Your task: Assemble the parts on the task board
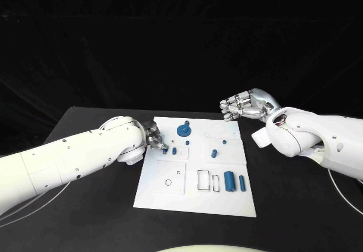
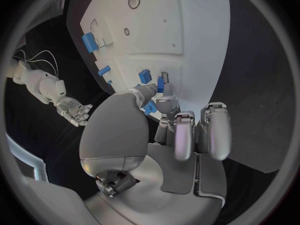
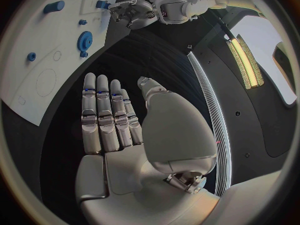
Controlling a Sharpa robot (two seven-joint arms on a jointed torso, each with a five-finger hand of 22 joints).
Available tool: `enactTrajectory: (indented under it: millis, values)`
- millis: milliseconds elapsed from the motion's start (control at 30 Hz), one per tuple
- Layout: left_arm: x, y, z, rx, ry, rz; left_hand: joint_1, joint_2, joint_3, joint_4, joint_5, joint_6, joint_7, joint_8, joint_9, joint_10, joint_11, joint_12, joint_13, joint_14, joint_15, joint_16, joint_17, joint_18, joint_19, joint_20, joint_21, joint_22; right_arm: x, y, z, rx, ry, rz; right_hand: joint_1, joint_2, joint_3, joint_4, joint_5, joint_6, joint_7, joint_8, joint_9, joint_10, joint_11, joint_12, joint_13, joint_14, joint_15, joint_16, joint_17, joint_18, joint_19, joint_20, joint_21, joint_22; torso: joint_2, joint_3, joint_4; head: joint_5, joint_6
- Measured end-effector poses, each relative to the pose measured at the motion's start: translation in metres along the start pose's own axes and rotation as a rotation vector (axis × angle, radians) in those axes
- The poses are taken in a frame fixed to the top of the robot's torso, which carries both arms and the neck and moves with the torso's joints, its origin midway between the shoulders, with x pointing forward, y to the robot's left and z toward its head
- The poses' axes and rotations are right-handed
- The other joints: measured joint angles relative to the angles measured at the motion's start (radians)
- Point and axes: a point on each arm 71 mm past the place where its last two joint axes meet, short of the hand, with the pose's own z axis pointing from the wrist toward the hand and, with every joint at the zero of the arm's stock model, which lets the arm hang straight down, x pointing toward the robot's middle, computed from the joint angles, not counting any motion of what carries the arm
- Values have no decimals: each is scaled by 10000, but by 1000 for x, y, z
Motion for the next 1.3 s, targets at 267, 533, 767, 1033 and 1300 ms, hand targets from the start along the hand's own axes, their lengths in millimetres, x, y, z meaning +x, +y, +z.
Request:
enactTrajectory:
  millis: [267, 533, 767, 1033, 1300]
  values:
    - [1, 1, 0, -82, 28, 174, -91, -91, 70, -71, -19, 53, -53, 48, 0, 49, -21, 58, 43, 0, 0, 0, -1, 0, 0, 0, 0, -1, 0, 0, 0, 4, -2, 1, 0, 0, 0, 0, 0, 0, 0, 0, 0, 0, 0, 0, 0, 0, 0, 0, 0, 0, 0, 0, 0, -1, -2, 0, 0, -15, -5]
    - [0, 1, 0, -153, 80, 428, -100, -100, 139, -139, 10, 53, -53, 48, 25, 120, -21, 148, 133, 0, 0, 0, -1, 0, 0, 0, -1, -1, 0, 0, 0, 6, 0, 5, 0, 0, 0, 0, 0, 0, 0, 0, 0, 0, 0, 0, 1, 0, 0, 0, 1, 0, 0, 0, 0, -2, -6, 1, 1, 11, -18]
    - [1, 1, 0, -161, 186, 587, -101, -101, 148, -149, 10, 54, -53, 89, 30, 122, -22, 148, 185, 0, 0, 0, -1, 0, 0, 0, -1, -1, 0, 0, 0, 9, 3, 6, -2, 2, -1, -1, 22, 0, 0, 0, 0, 0, 0, 0, 1, 0, 0, 0, -5, 1, 0, 0, 0, -2, -7, 0, 6, 83, -12]
    - [1, 1, 0, -164, 250, 653, -104, -104, 149, -149, 7, 53, -53, 91, 39, 157, -55, 200, 212, 0, 1, 0, 7, 0, -1, 0, -1, -2, 0, -1, 0, 11, 10, 9, -41, 41, -28, -28, 42, 0, 0, 0, 0, 0, 0, 0, 2, 0, 0, 0, -15, 1, 0, 0, 0, -3, -7, -2, 1, 95, -5]
    - [1, 0, 0, -169, 294, 699, -338, -57, 222, -222, 2, 54, -53, 129, 100, 280, -39, 321, 356, 7, -7, 0, 6, -1, 36, -37, 39, -2, 0, -1, 0, 12, 17, 12, -41, 41, -28, -28, 42, 0, 0, 0, 0, 0, 0, 0, 2, 0, 0, 0, -15, 0, 0, 0, 0, 5, -6, 3, 1, 81, -18]
